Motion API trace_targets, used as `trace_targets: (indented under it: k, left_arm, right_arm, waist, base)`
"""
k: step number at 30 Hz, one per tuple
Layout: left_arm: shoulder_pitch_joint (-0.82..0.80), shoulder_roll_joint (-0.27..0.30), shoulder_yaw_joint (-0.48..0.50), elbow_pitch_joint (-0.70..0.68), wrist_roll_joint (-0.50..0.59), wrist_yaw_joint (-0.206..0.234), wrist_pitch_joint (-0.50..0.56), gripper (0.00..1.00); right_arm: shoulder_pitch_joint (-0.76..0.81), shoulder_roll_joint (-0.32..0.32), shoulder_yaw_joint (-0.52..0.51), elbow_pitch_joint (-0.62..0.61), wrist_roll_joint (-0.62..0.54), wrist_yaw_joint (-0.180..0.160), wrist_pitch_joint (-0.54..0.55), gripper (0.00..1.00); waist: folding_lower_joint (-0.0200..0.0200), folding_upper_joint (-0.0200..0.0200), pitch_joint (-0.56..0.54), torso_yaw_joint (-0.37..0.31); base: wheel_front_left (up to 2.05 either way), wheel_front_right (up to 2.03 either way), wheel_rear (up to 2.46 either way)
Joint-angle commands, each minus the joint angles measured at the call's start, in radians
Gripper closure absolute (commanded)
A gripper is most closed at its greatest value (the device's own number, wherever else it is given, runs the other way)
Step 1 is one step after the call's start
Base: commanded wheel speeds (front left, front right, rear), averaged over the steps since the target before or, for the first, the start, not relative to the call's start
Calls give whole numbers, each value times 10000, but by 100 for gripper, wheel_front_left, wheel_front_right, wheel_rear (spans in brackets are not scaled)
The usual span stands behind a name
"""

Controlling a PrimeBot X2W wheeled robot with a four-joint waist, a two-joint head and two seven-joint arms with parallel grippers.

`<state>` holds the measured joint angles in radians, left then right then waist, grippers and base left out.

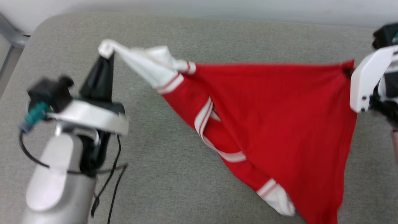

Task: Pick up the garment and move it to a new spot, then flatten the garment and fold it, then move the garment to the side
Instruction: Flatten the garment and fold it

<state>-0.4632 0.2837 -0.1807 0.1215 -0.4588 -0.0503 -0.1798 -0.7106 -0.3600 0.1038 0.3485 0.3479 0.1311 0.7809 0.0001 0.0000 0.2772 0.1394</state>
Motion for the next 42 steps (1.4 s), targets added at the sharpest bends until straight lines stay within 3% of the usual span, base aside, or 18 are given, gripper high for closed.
trace_targets:
  k: [1, 12, 24, 36, 42]
  left_arm:
    - [-610, 102, 84, -35, 21, -48, 113, 100]
    - [-5294, 975, 435, 1963, -126, -412, 955, 100]
    - [-9682, 1361, 144, 4941, 46, -673, 708, 100]
    - [-11042, 1289, -385, 6557, -426, -791, 324, 100]
    - [-10736, 1369, -858, 7006, -1428, -806, 230, 100]
  right_arm:
    - [-497, 101, -184, -5, -239, -7, -380, 100]
    - [-3881, 1224, -1356, 1204, -1714, -9, -2059, 100]
    - [-7488, 1794, -2440, 2048, -3228, -11, -3204, 100]
    - [-8402, 2308, -2425, 2324, -3809, -11, -3664, 100]
    - [-8087, 2494, -2260, 2592, -3623, -9, -3727, 100]
  waist:
    - [-1, 0, -33, -135]
    - [-1, 0, 436, -849]
    - [-1, 0, 1748, -925]
    - [-1, 0, 3327, -898]
    - [-1, 0, 4001, -931]
  base:
    - [0, 0, 0]
    - [0, 0, 0]
    - [0, 0, 0]
    - [0, 0, 0]
    - [0, 0, 0]
